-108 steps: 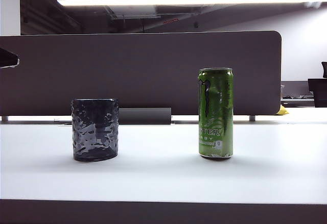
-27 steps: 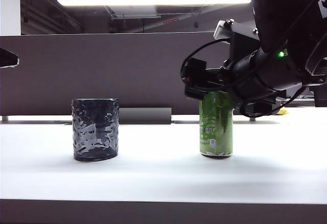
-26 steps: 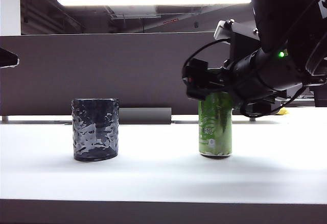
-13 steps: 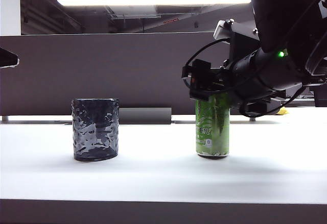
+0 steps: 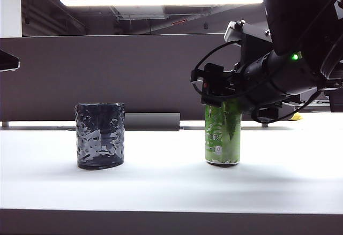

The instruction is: Pick up the metal can, pour some water into the cup, then place the can back on the table.

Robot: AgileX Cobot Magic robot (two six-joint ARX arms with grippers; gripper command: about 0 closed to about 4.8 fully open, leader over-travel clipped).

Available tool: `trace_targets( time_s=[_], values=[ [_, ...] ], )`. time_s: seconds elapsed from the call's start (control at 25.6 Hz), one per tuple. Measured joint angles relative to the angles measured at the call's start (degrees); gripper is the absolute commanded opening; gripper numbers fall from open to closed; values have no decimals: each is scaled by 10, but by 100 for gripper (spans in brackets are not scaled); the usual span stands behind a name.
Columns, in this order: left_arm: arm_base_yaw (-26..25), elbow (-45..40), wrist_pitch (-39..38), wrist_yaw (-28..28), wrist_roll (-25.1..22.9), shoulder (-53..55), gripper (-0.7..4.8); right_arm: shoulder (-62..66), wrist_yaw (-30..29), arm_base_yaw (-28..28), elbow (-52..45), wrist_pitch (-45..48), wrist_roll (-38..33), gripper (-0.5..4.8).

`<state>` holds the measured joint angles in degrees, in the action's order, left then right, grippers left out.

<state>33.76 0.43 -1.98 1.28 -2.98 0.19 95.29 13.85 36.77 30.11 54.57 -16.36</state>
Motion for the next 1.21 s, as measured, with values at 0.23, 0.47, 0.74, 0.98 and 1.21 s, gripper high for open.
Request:
trace_targets(
  time_s=[0.23, 0.47, 0.74, 0.98, 1.21],
  values=[
    [0, 0, 0, 0, 0, 0, -5, 0, -5, 0, 0, 0, 1, 291],
    [0, 0, 0, 0, 0, 0, -5, 0, -20, 0, 0, 4, 4, 291],
    [0, 0, 0, 0, 0, 0, -5, -20, -46, 0, -2, -3, 24, 291],
    [0, 0, 0, 0, 0, 0, -5, -55, -62, 1, -1, -10, 47, 291],
    [0, 0, 0, 0, 0, 0, -5, -79, -87, 1, 42, -86, 70, 291]
  ],
)
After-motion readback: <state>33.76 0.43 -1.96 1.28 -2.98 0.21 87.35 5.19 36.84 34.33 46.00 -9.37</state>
